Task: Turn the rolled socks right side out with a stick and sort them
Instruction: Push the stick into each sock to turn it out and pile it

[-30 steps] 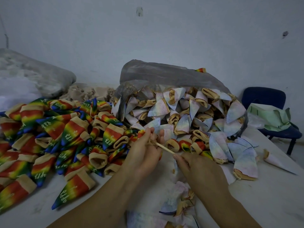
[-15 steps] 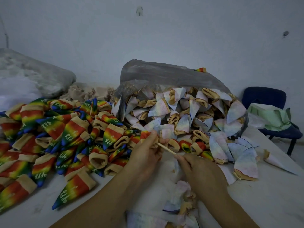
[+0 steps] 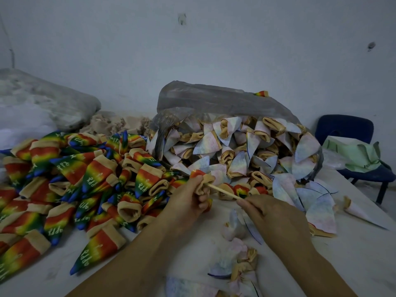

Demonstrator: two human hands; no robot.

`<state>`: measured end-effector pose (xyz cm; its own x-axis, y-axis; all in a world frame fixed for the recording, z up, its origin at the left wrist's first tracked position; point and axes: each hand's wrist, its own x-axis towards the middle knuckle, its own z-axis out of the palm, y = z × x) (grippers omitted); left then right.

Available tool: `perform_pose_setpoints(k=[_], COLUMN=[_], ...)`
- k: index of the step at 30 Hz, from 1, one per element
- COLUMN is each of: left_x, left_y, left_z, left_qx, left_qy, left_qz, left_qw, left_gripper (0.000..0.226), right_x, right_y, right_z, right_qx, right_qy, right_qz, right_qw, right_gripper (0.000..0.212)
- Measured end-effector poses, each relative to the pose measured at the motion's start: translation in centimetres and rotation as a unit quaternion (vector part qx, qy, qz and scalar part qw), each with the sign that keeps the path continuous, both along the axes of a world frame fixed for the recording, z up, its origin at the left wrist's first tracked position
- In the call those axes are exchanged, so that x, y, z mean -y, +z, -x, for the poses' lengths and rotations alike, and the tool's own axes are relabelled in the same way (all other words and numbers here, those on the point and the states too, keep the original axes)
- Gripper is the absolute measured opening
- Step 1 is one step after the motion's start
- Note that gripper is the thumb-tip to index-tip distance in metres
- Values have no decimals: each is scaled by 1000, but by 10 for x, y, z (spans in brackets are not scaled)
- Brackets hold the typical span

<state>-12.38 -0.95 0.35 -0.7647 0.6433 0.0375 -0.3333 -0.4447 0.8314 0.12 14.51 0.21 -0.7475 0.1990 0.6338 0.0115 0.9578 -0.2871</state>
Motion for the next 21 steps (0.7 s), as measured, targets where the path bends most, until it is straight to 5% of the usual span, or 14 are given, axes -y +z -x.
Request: perform_pose_setpoints(k=[11, 15, 21], left_x=[4, 2, -3], left_y=[-5, -8, -14], left_z=[-2, -2, -3], left_qx=[-212, -229, -217], left_qy=[137, 167, 163], left_qz=[209, 220, 243], left_qw=[945, 933, 931], left_gripper=[47, 54, 59], right_x=[4, -1, 12], right_y=[3, 1, 6], right_z=[-2, 6, -5], right_qx=[-14, -11, 12], right_qy=[-9, 41, -29], right_qz=[-74, -36, -88], right_qw=[997, 998, 996], right_gripper=[44, 66, 24])
